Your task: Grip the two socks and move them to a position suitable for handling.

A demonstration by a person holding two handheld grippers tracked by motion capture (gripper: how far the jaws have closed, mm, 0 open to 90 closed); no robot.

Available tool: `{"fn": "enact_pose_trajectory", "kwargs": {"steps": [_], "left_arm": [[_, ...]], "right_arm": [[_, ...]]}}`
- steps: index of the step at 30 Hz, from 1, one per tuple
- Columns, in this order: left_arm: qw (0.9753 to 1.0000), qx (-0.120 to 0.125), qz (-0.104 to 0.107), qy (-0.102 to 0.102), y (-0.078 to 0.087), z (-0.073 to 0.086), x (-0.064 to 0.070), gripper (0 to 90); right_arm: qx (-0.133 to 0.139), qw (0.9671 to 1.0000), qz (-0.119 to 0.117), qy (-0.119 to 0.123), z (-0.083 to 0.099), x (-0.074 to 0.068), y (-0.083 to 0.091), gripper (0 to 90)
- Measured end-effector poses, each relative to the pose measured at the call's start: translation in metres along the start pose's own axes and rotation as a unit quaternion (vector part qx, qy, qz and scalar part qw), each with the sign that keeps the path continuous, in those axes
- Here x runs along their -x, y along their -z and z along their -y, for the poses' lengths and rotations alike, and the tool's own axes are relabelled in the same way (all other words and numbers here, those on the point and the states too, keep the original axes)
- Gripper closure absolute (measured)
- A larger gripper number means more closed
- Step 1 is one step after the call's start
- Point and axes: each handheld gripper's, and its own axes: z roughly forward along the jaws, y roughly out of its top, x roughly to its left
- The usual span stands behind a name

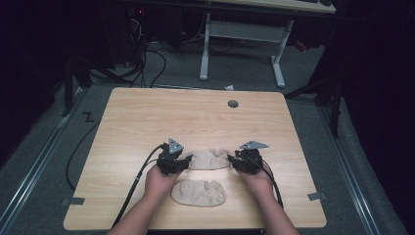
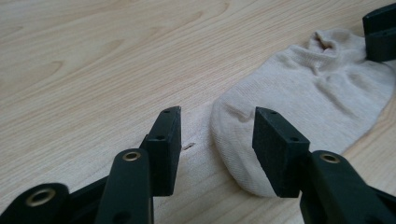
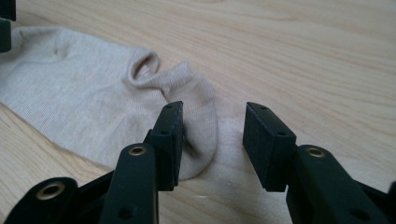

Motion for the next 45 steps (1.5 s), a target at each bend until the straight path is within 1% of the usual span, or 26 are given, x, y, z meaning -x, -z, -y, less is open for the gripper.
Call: {"fn": "enact_pose_trajectory", "kwargs": {"steps": [2,4,5,6,7,8,10,11,12,14,15,17,19,20,22,26,29,32,36,39,45], "left_arm": [[1.0,-0.004,0.003,0.003,-0.001,0.001,-0.001,53.9],[0.9999,-0.012,0.001,-0.007,-0.004,0.003,0.001,55.1],[0.9998,-0.016,-0.004,-0.014,-0.006,0.005,0.003,55.1],[0.9998,-0.011,-0.004,-0.016,-0.005,0.007,0.003,55.9],[0.9999,-0.01,-0.004,-0.012,-0.005,0.007,0.003,55.9],[0.9999,-0.009,-0.001,-0.009,-0.004,0.008,0.002,57.1],[0.9999,-0.008,0.003,-0.009,-0.004,0.008,0.002,65.2],[0.9999,-0.008,0.003,-0.009,-0.004,0.008,0.002,69.9],[0.9999,-0.007,0.007,-0.007,-0.004,0.009,0.001,69.9],[0.9999,-0.006,0.014,-0.005,-0.004,0.009,0.001,76.4],[0.9999,-0.006,0.016,-0.005,-0.004,0.009,0.001,81.6],[0.9999,-0.005,0.01,-0.009,-0.003,0.009,0.003,86.0],[1.0,0.0,0.006,-0.006,-0.002,0.01,0.003,86.8],[1.0,0.005,0.007,-0.002,-0.001,0.01,0.003,87.0],[0.9999,0.014,0.008,0.003,0.001,0.011,0.002,87.1],[0.9998,0.021,0.006,-0.002,0.003,0.011,0.004,87.3],[0.9995,0.03,0.005,-0.004,0.008,0.01,0.006,87.3],[0.9993,0.036,0.005,-0.002,0.012,0.008,0.008,87.4],[0.9991,0.042,0.009,-0.005,0.017,0.005,0.008,87.4],[0.9989,0.046,0.006,-0.011,0.022,0.004,0.008,87.5],[0.9984,0.055,0.004,-0.005,0.029,0.005,0.009,87.5]], "right_arm": [[0.0,1.0,0.0,0.002,0.001,-0.001,0.0,57.3],[-0.002,0.9999,0.003,0.014,0.001,-0.005,0.001,58.9],[-0.002,0.9999,0.003,0.014,0.001,-0.005,0.001,58.9],[-0.002,0.9997,0.009,0.022,0.002,-0.009,0.001,60.6],[-0.002,0.9997,0.009,0.022,0.002,-0.009,0.001,60.6],[-0.002,0.9996,0.011,0.026,0.002,-0.01,0.002,62.7],[-0.002,0.9995,0.009,0.031,0.002,-0.013,0.001,68.9],[-0.002,0.9995,0.009,0.031,0.002,-0.013,0.001,68.9],[-0.002,0.9996,0.006,0.029,0.002,-0.013,0.001,71.7],[-0.002,0.9996,-0.001,0.029,0.003,-0.013,0.001,76.3],[-0.002,0.9996,-0.004,0.029,0.003,-0.014,0.001,79.7],[0.0,0.9994,-0.006,0.033,0.003,-0.015,0.001,82.8],[0.0,0.9993,-0.003,0.037,0.002,-0.015,0.001,84.4],[0.004,0.9992,-0.003,0.04,0.002,-0.015,0.002,84.7],[0.006,0.9992,-0.004,0.039,0.002,-0.016,0.003,84.8],[0.023,0.9987,-0.004,0.045,0.0,-0.017,0.008,84.8],[0.033,0.9982,-0.002,0.05,0.0,-0.02,0.012,84.8],[0.044,0.9979,-0.002,0.049,-0.002,-0.024,0.015,84.8],[0.051,0.9973,-0.003,0.052,-0.003,-0.025,0.017,84.8],[0.059,0.9967,-0.001,0.056,-0.005,-0.028,0.019,84.8],[0.067,0.9956,-0.005,0.065,-0.007,-0.035,0.023,85.0]]}}
